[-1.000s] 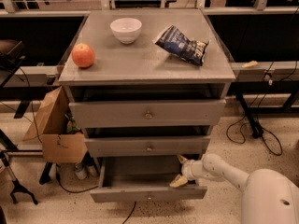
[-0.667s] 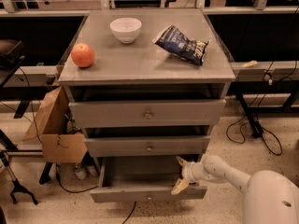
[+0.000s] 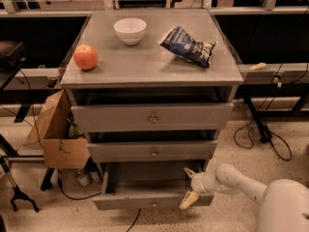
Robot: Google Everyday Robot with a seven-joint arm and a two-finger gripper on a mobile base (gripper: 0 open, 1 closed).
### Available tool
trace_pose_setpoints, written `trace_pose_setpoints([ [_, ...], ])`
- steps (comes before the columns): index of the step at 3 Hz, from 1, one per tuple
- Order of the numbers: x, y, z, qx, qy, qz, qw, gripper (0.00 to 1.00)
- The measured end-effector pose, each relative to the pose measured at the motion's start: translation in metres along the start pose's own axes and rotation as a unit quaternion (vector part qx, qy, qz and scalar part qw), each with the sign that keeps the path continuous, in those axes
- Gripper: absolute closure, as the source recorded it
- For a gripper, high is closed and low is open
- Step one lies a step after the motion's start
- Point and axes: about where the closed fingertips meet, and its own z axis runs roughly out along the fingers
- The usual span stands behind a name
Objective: Close bottom drawer
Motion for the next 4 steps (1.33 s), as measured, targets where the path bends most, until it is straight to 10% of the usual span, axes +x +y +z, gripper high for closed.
trace_pose_setpoints([
  [2, 0.004, 0.014, 0.041, -0.041, -0.023, 0.005, 0.9989, 0.0],
  [4, 0.0, -0.014, 0.066, -0.034, -0.035, -0.004, 0.9988, 0.42],
])
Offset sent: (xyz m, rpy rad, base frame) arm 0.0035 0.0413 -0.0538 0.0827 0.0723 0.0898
